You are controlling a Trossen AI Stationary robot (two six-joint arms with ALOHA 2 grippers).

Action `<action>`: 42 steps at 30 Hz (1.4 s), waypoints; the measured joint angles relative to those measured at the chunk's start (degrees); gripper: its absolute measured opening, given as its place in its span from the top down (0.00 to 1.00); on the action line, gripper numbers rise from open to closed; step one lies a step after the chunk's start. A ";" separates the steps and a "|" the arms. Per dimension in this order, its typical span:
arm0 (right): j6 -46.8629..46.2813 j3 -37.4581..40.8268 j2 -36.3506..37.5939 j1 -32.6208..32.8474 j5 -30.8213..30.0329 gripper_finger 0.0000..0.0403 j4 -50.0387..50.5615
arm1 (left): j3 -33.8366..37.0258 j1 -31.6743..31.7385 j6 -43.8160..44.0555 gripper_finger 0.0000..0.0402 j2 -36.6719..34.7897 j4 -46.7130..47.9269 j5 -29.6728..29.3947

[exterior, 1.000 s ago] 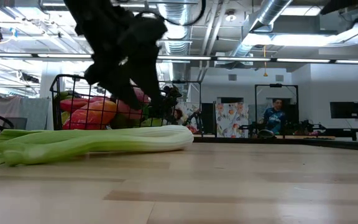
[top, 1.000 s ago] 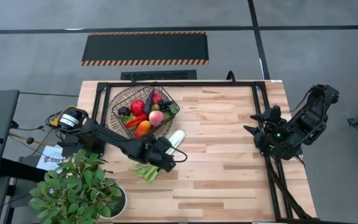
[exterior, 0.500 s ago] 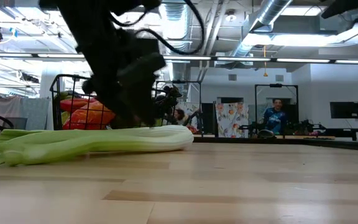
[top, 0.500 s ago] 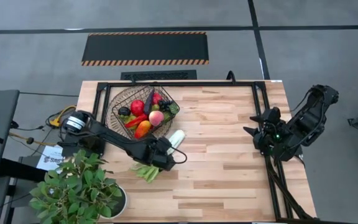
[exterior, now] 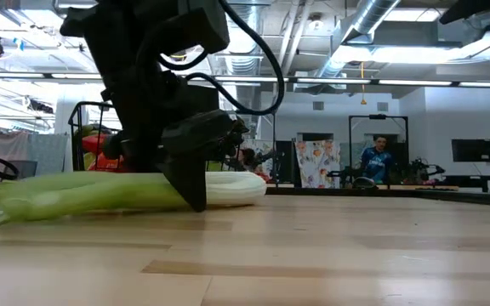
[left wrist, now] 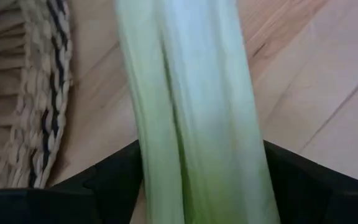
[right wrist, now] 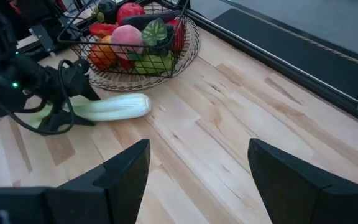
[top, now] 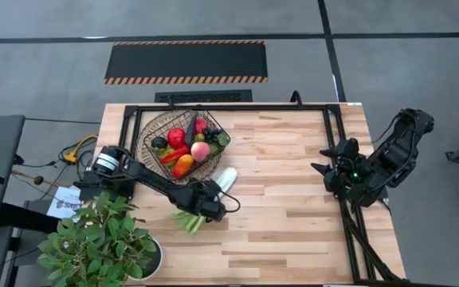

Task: Build produce basket
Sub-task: Put the green celery into the wire basket

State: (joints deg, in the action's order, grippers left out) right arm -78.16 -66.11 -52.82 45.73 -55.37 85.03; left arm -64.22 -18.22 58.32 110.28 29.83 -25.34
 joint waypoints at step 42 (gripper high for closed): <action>-1.13 0.00 -0.10 -0.02 7.49 0.28 -2.36 | -25.10 -0.70 -7.62 0.86 -0.88 7.71 1.76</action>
State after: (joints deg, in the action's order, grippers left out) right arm -79.29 -66.11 -52.92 45.71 -47.88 82.67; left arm -89.32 -18.92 50.70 109.40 37.54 -23.58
